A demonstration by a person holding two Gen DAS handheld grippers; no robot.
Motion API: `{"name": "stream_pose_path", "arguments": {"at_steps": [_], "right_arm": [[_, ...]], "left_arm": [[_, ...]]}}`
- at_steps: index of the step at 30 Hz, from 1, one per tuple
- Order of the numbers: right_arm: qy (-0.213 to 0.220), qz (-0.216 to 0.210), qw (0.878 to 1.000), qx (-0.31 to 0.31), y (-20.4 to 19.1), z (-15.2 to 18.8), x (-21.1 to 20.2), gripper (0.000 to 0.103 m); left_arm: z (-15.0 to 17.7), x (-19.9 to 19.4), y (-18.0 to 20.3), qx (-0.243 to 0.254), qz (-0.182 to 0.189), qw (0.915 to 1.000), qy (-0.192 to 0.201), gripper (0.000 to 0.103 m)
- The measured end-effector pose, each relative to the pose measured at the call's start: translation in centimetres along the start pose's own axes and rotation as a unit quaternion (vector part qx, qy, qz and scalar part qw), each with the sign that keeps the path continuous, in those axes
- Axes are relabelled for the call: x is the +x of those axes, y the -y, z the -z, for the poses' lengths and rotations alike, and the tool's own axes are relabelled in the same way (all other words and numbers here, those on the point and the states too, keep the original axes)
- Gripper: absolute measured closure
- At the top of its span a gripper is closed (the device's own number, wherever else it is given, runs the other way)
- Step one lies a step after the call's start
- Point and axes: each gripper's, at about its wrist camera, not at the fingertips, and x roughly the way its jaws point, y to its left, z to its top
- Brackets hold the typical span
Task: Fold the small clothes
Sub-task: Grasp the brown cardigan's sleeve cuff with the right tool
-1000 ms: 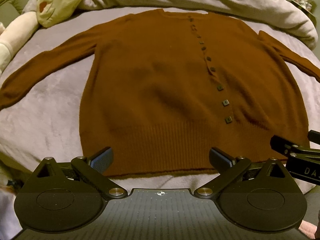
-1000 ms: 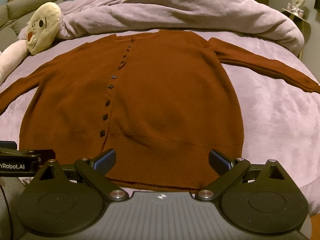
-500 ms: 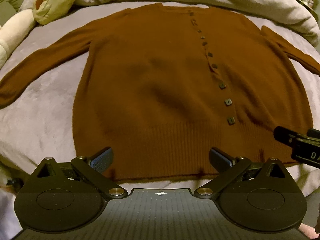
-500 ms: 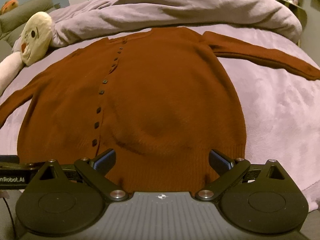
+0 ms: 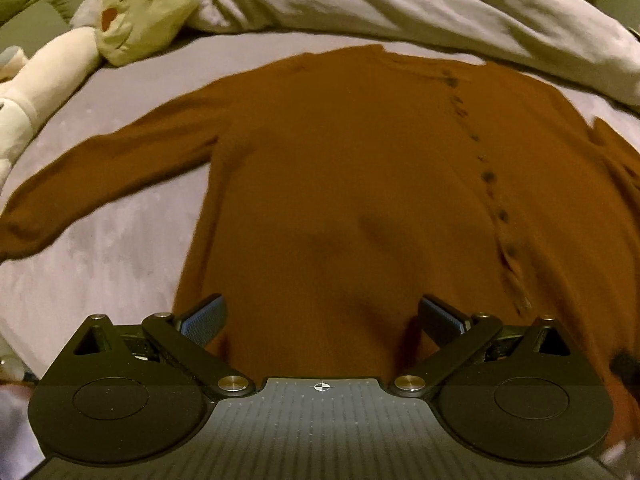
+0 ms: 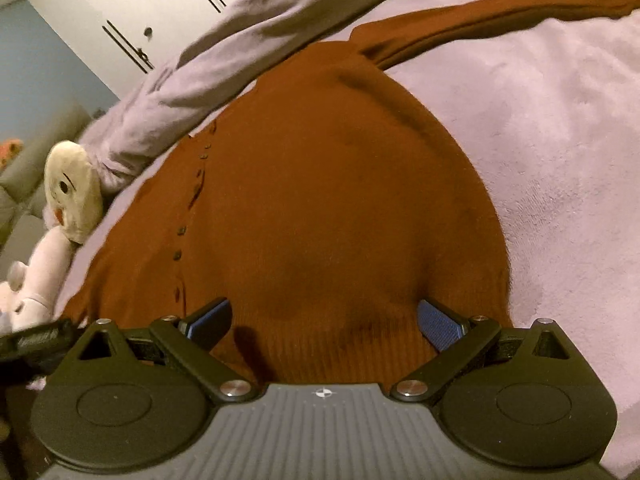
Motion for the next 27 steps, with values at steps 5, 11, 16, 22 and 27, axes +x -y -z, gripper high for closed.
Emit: {"name": "stream_pose_path", "arguments": {"at_steps": [5, 11, 16, 22, 27], "right_arm": [[-0.025, -0.038, 0.998, -0.033, 0.5, -1.7, -0.4, 0.004], [0.135, -0.02, 0.986, 0.099, 9.3, -9.5, -5.5, 0.004], [0.255, 0.043, 0.937, 0.236, 19.4, -15.0, -8.2, 0.02], [0.275, 0.07, 0.889, 0.36, 27.0, -18.4, -6.5, 0.061], [0.284, 0.091, 0.871, 0.39, 27.9, -20.3, -5.0, 0.075]], "left_arm": [[-1.8, 2.2, -0.6, -0.029, -0.021, 0.9994, -0.001, 0.0], [-1.5, 5.0, -1.5, -0.052, -0.021, 0.9974, -0.046, 0.0], [-1.4, 5.2, -1.9, -0.06, -0.019, 0.9971, -0.043, 0.0], [-1.2, 5.2, -1.8, -0.061, -0.019, 0.9968, -0.047, 0.0], [-1.4, 5.3, -2.0, -0.065, -0.016, 0.9962, -0.056, 0.0]]}}
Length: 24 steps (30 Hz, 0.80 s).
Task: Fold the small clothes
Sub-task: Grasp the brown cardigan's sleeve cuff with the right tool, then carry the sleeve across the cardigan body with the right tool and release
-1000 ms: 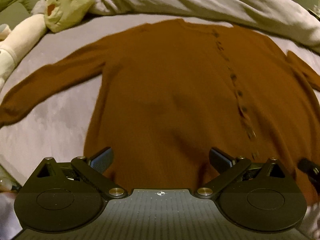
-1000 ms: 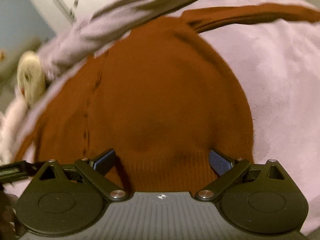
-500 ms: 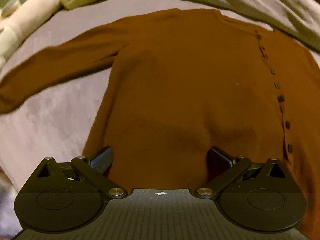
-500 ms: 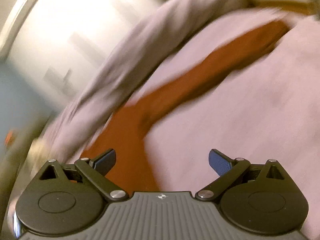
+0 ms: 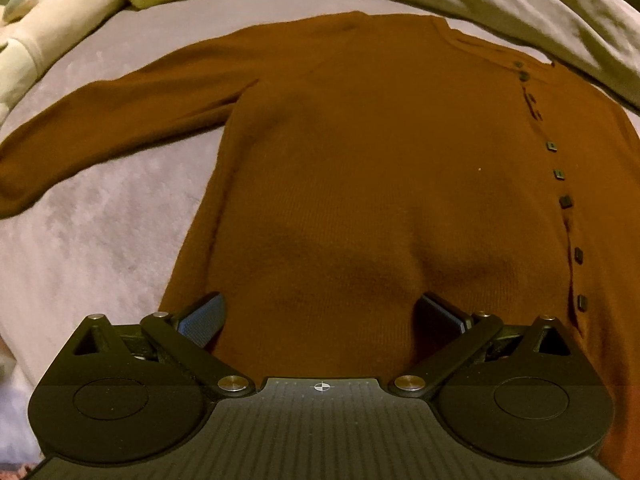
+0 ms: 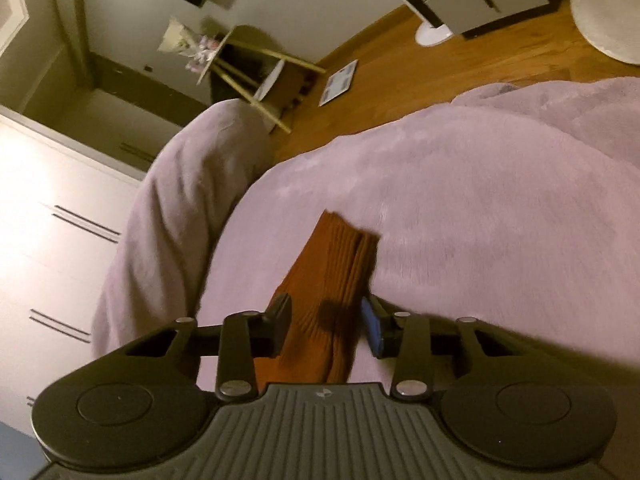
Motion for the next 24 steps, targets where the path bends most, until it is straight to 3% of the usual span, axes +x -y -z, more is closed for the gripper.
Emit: {"name": "stream_pose_path", "arguments": {"at_steps": [1, 3, 6, 9, 13, 15, 19, 21, 23, 24], "right_arm": [[0.0, 0.009, 1.0, 0.0, 0.0, -0.3, 0.3, 0.086], [0.0, 0.019, 1.0, 0.006, 0.3, -1.0, 1.0, 0.096], [0.001, 0.024, 1.0, -0.012, -0.5, -1.3, 0.9, 0.097], [0.023, 0.018, 0.995, -0.099, -3.8, -0.5, -0.5, 0.097], [0.032, -0.053, 0.971, -0.23, -11.5, 3.9, -3.0, 0.097], [0.019, -0.11, 0.948, -0.298, -15.6, 7.9, -4.4, 0.097], [-0.063, -0.247, 0.879, -0.403, -22.0, 18.9, -7.2, 0.097], [-0.106, -0.279, 0.844, -0.445, -23.2, 24.8, -8.1, 0.096], [-0.153, -0.287, 0.818, -0.475, -23.1, 29.5, -8.1, 0.084], [-0.178, -0.274, 0.815, -0.479, -22.5, 31.4, -7.8, 0.078]], "left_arm": [[-0.1, 0.0, 0.0, -0.001, 0.0, 1.0, -0.002, 0.0], [-0.2, 0.0, -0.1, -0.002, 0.002, 1.0, -0.003, 0.0], [-0.3, -0.2, -0.1, -0.004, -0.002, 1.0, -0.002, 0.0], [-0.6, -0.7, 0.0, -0.004, -0.017, 0.9998, 0.004, 0.0], [-1.0, -2.2, -0.3, 0.002, -0.031, 0.9987, 0.04, 0.0], [-1.2, -3.2, -0.8, -0.004, -0.015, 0.9983, 0.056, 0.0], [-2.0, -4.8, -2.0, -0.019, 0.021, 0.9966, 0.078, 0.0], [-2.4, -5.2, -2.4, -0.023, 0.036, 0.9953, 0.087, 0.0], [-3.0, -5.4, -2.5, -0.026, 0.055, 0.9944, 0.086, 0.0], [-3.2, -5.5, -2.6, -0.025, 0.067, 0.9937, 0.086, 0.0]]}}
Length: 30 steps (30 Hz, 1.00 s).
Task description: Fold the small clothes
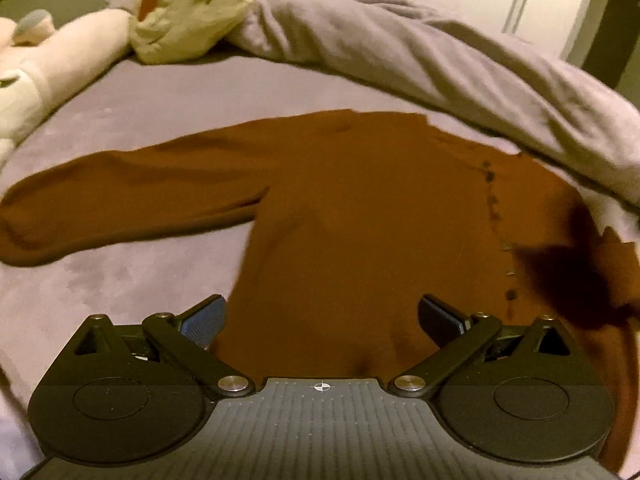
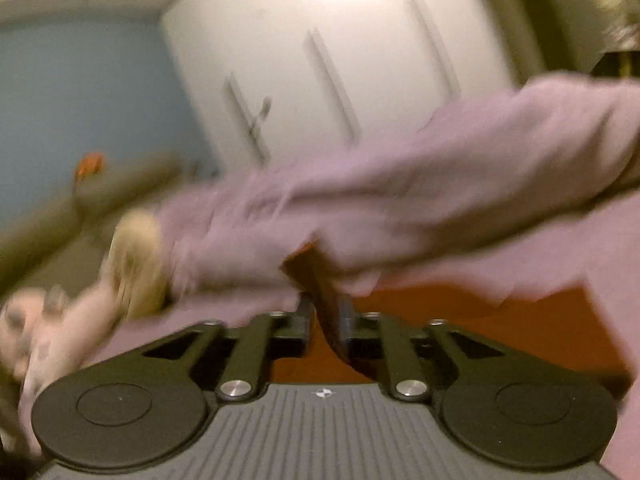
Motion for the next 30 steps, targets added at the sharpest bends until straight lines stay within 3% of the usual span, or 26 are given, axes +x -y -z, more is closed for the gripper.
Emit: {"name": "stream_pose_path", "arguments": {"at_steps": [2, 5, 11, 14, 16, 19, 24, 27, 29, 30], "right_arm": [[-0.024, 0.002, 0.999, 0.033, -0.2, 2.5, 0.6, 0.078], [-0.051, 0.049, 0.995, 0.069, 1.4, 5.5, 0.0, 0.078], [-0.078, 0.117, 0.984, 0.109, 5.4, 10.5, -3.9, 0.081], [-0.07, 0.105, 0.983, 0.131, 6.8, 11.9, -5.4, 0.085], [-0.066, 0.098, 0.984, 0.137, 7.3, 12.4, -5.9, 0.085], [-0.059, 0.09, 0.984, 0.139, 7.9, 13.1, -6.6, 0.085], [-0.047, 0.079, 0.985, 0.143, 8.3, 13.5, -6.8, 0.085], [-0.044, 0.077, 0.986, 0.143, 8.3, 13.6, -7.0, 0.084], [-0.043, 0.076, 0.986, 0.141, 8.3, 13.6, -7.0, 0.084], [-0.043, 0.075, 0.986, 0.14, 8.4, 13.7, -7.1, 0.084]], "left_arm": [[-0.4, 0.1, 0.4, 0.008, 0.024, 0.9997, -0.002, 0.0], [-1.1, 1.0, 2.0, 0.014, 0.073, 0.9972, -0.01, 0.0], [-2.8, 4.9, 7.6, 0.006, 0.187, 0.9816, -0.039, 0.0], [-3.6, 8.0, 9.7, -0.007, 0.215, 0.9744, -0.065, 0.0], [-3.9, 9.5, 10.7, -0.016, 0.211, 0.9738, -0.083, 0.002], [-4.0, 10.3, 11.9, -0.012, 0.211, 0.9729, -0.094, 0.026], [-3.6, 10.8, 13.1, -0.001, 0.217, 0.9701, -0.108, 0.033], [-3.5, 10.8, 13.4, 0.009, 0.203, 0.9737, -0.104, 0.053], [-3.9, 11.1, 13.3, 0.003, 0.212, 0.9703, -0.116, 0.097], [-4.1, 11.2, 13.2, -0.007, 0.217, 0.9677, -0.128, 0.095]]}}
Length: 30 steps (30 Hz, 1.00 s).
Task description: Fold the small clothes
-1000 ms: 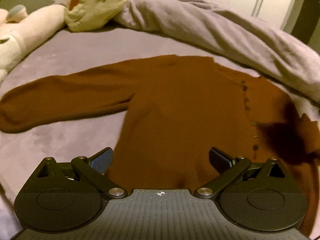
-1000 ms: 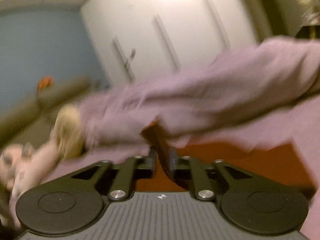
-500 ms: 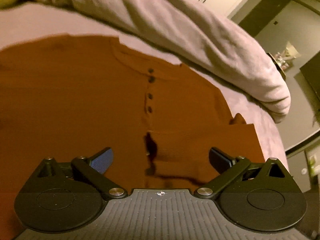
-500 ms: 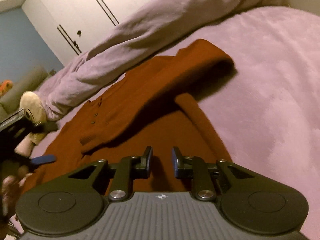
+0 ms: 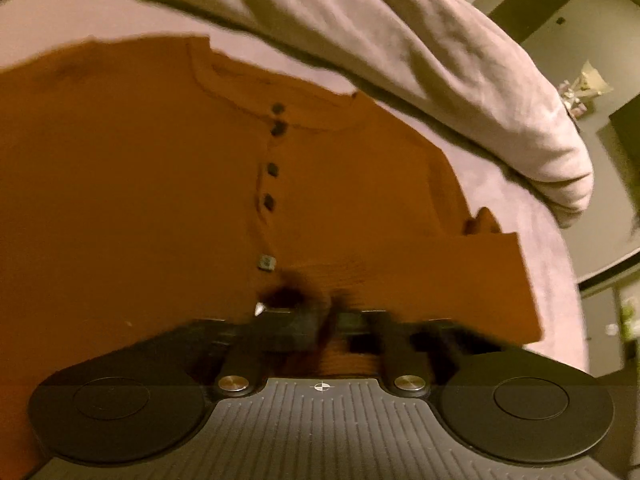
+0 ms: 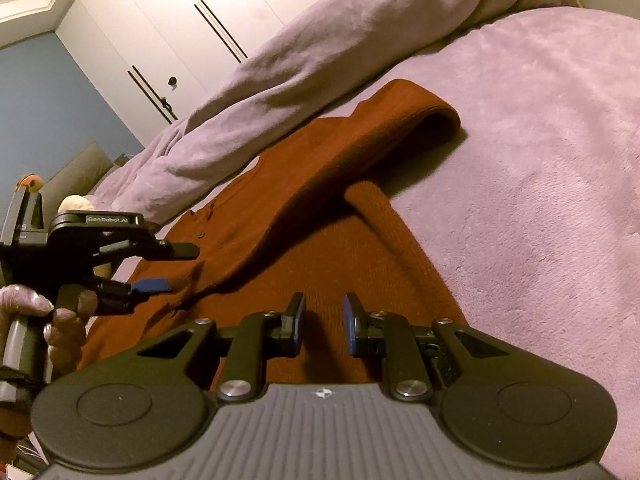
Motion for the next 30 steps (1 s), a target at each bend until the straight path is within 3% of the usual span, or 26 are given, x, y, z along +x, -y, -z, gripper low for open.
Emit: {"name": "stream_pose_path", "arguments": {"at_steps": [7, 14, 17, 20, 24, 26, 28, 30], "right_arm": [[0.003, 0.007, 1.0, -0.006, -0.4, 0.1, 0.1, 0.084], [0.001, 0.008, 1.0, -0.01, -0.6, 0.0, 0.1, 0.084], [0.002, 0.01, 1.0, -0.02, -0.8, 0.1, 0.1, 0.084], [0.0, 0.008, 1.0, -0.018, -0.8, 0.0, 0.1, 0.084], [-0.005, 0.009, 1.0, -0.016, -0.8, -0.3, 0.2, 0.083], [-0.011, 0.007, 1.0, 0.001, -0.7, -0.9, 0.3, 0.08], [-0.015, -0.009, 0.999, 0.03, -0.5, -1.6, 0.3, 0.06], [-0.007, -0.028, 0.998, 0.063, -0.4, -2.4, 0.5, 0.043]], "left_arm": [[-1.0, -1.3, 1.4, 0.032, 0.011, 0.9992, 0.023, 0.097], [-3.3, -4.8, 0.4, 0.036, 0.001, 0.9963, 0.078, 0.097], [-4.8, -6.7, -1.2, 0.034, -0.024, 0.9928, 0.112, 0.097], [-5.9, -8.0, -3.8, 0.027, -0.072, 0.9879, 0.134, 0.097], [-5.9, -7.6, -7.5, 0.009, -0.117, 0.9853, 0.124, 0.097], [-5.5, -6.7, -9.0, -0.004, -0.121, 0.987, 0.106, 0.097], [-5.0, -5.9, -9.9, -0.009, -0.13, 0.9871, 0.093, 0.097], [-4.5, -5.4, -10.5, -0.014, -0.118, 0.9892, 0.086, 0.088]]}}
